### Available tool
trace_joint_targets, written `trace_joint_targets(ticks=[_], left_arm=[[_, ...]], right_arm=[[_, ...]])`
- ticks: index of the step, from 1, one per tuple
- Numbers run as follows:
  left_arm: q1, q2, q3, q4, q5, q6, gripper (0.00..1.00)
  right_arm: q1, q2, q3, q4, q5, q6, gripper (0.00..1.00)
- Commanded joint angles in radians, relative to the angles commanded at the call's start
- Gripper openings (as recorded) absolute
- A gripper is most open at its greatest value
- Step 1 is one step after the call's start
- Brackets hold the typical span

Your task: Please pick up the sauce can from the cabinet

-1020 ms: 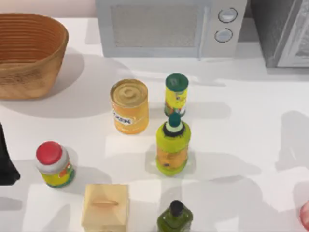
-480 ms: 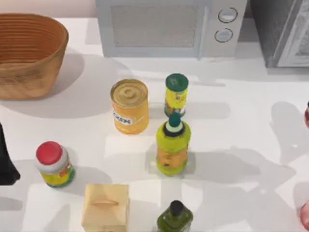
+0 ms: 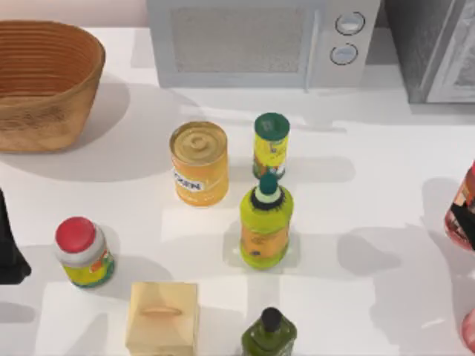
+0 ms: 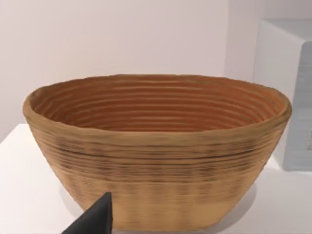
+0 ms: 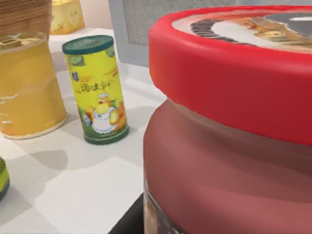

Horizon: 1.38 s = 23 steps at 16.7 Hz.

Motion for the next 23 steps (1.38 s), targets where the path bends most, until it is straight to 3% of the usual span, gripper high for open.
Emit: trace_joint_targets(ticks=[5,6,17,22,23], left_arm=[[0.000,0.000,0.000,0.000,0.000,0.000,1.00],[0.000,0.000,0.000,0.000,0.000,0.000,1.00],[0.000,0.000,0.000,0.000,0.000,0.000,1.00],[0.000,0.000,0.000,0.000,0.000,0.000,1.00],[0.000,0.000,0.000,0.000,0.000,0.000,1.00]], right_arm=[[-0.005,0.027,0.004,0.026,-0.016,0.000,0.00],[-0.010,0.098,0.021,-0.050,0.013,0.008,0.00],[0.199,0.200,0.153,0.037,0.192,-0.011,0.00],[0.211,0.208,0.156,0.041,0.202,-0.011,0.00],[0.211,0.208,0.156,0.041,0.202,-0.011,0.08]])
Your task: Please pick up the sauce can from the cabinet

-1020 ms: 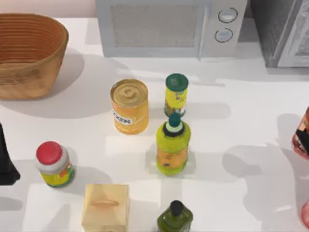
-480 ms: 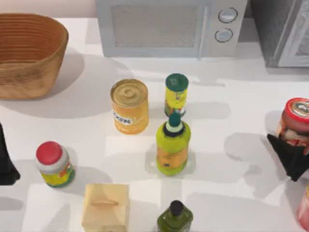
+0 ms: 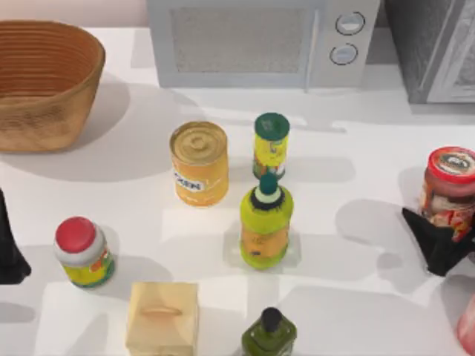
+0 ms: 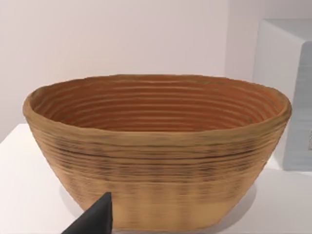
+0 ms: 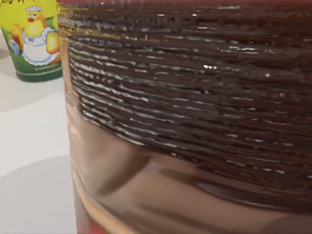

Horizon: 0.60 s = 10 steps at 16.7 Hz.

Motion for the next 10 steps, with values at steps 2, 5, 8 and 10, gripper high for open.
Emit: trace_joint_targets(ticks=[2,5,8,10], left_arm=[[0.000,0.000,0.000,0.000,0.000,0.000,1.00],[0.000,0.000,0.000,0.000,0.000,0.000,1.00],[0.000,0.000,0.000,0.000,0.000,0.000,1.00],[0.000,0.000,0.000,0.000,0.000,0.000,1.00]], right_arm=[[0.000,0.000,0.000,0.000,0.000,0.000,0.23],[0.000,0.000,0.000,0.000,0.000,0.000,0.45],[0.000,0.000,0.000,0.000,0.000,0.000,0.68],[0.000,0.000,0.000,0.000,0.000,0.000,0.83]])
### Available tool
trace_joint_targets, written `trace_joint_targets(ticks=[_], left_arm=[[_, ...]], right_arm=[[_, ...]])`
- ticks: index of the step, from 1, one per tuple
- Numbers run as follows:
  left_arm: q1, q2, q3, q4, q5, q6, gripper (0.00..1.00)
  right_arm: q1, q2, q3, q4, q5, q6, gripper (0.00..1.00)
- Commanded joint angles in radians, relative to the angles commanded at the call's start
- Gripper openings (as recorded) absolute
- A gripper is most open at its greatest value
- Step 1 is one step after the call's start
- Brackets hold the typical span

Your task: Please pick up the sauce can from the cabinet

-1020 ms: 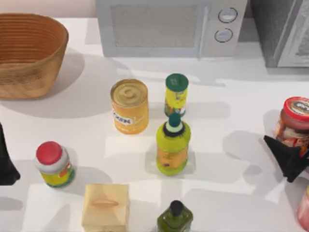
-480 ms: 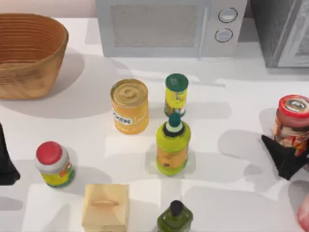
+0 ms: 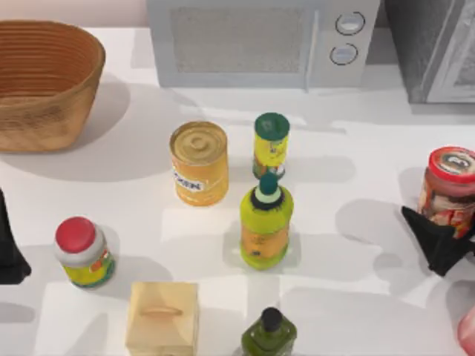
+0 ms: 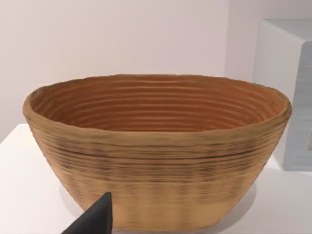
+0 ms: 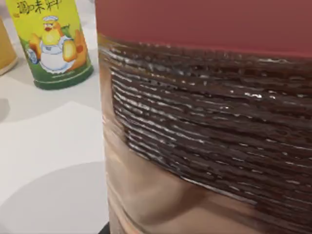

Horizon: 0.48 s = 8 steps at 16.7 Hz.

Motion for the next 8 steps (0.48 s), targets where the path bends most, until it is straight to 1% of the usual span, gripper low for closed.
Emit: trace_joint_targets(ticks=[2,3,8], left_arm=[[0.000,0.000,0.000,0.000,0.000,0.000,1.00],[0.000,0.000,0.000,0.000,0.000,0.000,1.00],[0.000,0.000,0.000,0.000,0.000,0.000,1.00]], right_arm=[[0.000,0.000,0.000,0.000,0.000,0.000,0.98],[0.000,0.000,0.000,0.000,0.000,0.000,1.00],[0.000,0.000,0.000,0.000,0.000,0.000,1.00]])
